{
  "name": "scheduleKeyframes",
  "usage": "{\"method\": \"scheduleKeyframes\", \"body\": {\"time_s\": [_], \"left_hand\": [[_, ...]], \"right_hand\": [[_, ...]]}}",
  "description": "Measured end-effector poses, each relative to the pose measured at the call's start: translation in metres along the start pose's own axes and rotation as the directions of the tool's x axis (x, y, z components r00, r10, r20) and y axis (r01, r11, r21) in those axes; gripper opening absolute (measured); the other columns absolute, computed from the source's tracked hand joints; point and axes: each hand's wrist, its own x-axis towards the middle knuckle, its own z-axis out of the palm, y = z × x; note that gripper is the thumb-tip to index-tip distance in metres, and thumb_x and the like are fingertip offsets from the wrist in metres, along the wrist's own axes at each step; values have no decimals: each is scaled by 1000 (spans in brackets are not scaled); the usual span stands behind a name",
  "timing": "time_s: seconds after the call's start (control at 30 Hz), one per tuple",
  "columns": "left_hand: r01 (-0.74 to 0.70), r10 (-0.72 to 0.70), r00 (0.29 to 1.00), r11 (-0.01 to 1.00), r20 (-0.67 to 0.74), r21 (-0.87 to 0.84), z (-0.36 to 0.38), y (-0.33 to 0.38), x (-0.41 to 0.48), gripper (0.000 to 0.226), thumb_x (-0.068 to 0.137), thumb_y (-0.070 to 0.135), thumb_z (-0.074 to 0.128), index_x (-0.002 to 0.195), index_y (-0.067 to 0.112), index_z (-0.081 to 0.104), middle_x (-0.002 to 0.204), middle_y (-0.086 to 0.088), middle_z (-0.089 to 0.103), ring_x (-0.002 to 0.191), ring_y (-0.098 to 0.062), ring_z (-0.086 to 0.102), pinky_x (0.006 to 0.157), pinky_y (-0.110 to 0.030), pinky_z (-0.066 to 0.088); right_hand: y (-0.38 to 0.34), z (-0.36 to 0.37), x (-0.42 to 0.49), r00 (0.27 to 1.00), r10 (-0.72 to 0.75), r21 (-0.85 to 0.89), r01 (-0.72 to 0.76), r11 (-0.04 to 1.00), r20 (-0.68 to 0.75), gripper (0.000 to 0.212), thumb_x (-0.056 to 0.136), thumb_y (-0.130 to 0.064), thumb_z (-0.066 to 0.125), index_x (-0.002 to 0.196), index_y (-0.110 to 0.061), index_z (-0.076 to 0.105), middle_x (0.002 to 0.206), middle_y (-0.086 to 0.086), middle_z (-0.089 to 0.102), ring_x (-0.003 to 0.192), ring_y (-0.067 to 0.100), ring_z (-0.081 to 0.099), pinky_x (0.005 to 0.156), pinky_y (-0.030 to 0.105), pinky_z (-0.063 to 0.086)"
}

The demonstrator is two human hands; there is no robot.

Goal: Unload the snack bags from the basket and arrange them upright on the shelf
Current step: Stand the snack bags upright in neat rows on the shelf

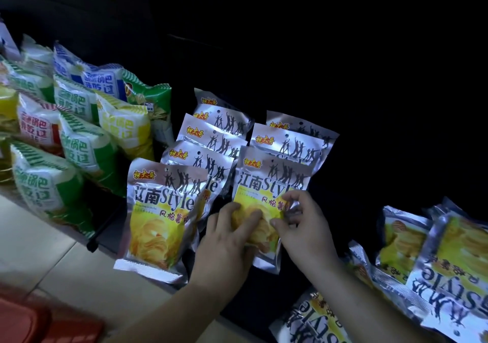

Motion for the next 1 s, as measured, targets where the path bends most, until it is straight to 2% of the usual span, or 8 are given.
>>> {"method": "scheduleKeyframes", "body": {"time_s": [0.13, 0.27, 0.4, 0.57, 0.67, 0.8, 0.9, 1.0], "left_hand": [[-14, 11, 999, 998, -37, -56, 6, -3, 5, 67, 84, 45, 65, 145, 48, 39, 151, 2, 32, 127, -27, 45, 77, -37, 58], [-8, -1, 997, 993, -74, -121, 12, -1, -1, 62, 87, 60, 53, 147, 49, 39, 157, 5, 29, 134, -24, 41, 77, -38, 59], [-8, 0, 996, 996, -91, -88, 19, -1, 3, 65, 89, 52, 62, 148, 50, 34, 162, 6, 22, 140, -24, 35, 85, -39, 58], [-22, 18, 993, 999, -118, -36, 23, -1, 9, 66, 90, 49, 63, 149, 44, 35, 161, 0, 26, 137, -31, 39, 88, -46, 57], [-44, 40, 990, 999, -135, -27, 22, -3, 5, 66, 90, 49, 63, 151, 40, 38, 162, -3, 27, 138, -33, 39, 99, -48, 51], [-97, 95, 984, 995, -151, -9, 12, -11, -10, 66, 91, 50, 60, 152, 32, 43, 161, -9, 29, 142, -34, 37, 107, -46, 44], [-100, 98, 981, 995, -170, -2, 6, -14, -15, 63, 89, 47, 60, 148, 27, 49, 157, -11, 35, 137, -34, 41, 108, -45, 42], [-129, 121, 979, 991, -165, -39, 9, -3, -24, 57, 89, 36, 65, 144, 26, 53, 150, -11, 40, 126, -34, 48, 99, -46, 48]], "right_hand": [[6, -1, 5, 999, 32, 48, -31, 998, -18, 41, 83, -24, 83, 106, -45, 57, 106, -8, 56, 90, 9, 63, 75, 28, 54], [11, -8, -1, 1000, -14, 34, 13, 999, 21, 44, 87, -26, 80, 122, -47, 61, 114, -18, 52, 95, -7, 59, 73, 8, 48], [14, -21, -12, 998, -50, 10, 50, 999, 24, 47, 93, -26, 73, 133, -47, 59, 119, -27, 49, 109, -4, 57, 89, 20, 48], [14, -42, -32, 996, -81, -116, 84, 990, 33, 37, 93, -36, 70, 128, -45, 61, 119, -30, 48, 108, -8, 53, 83, 19, 49], [22, -60, -45, 987, -86, -215, 115, 970, 138, 21, 90, -41, 72, 110, -43, 67, 116, -28, 52, 107, -6, 54, 85, 24, 50], [28, -81, -56, 933, -36, -379, 181, 907, 359, 30, 85, -47, 75, 114, -44, 67, 126, -34, 48, 120, -10, 42, 89, 10, 35], [32, -86, -61, 862, 2, -472, 276, 837, 507, 49, 83, -50, 76, 129, -46, 60, 145, -32, 37, 145, -6, 13, 115, 29, 23], [40, -87, -64, 809, 62, -519, 314, 795, 585, 64, 82, -49, 77, 140, -47, 50, 151, -30, 33, 150, -1, 0, 123, 39, 12]]}}
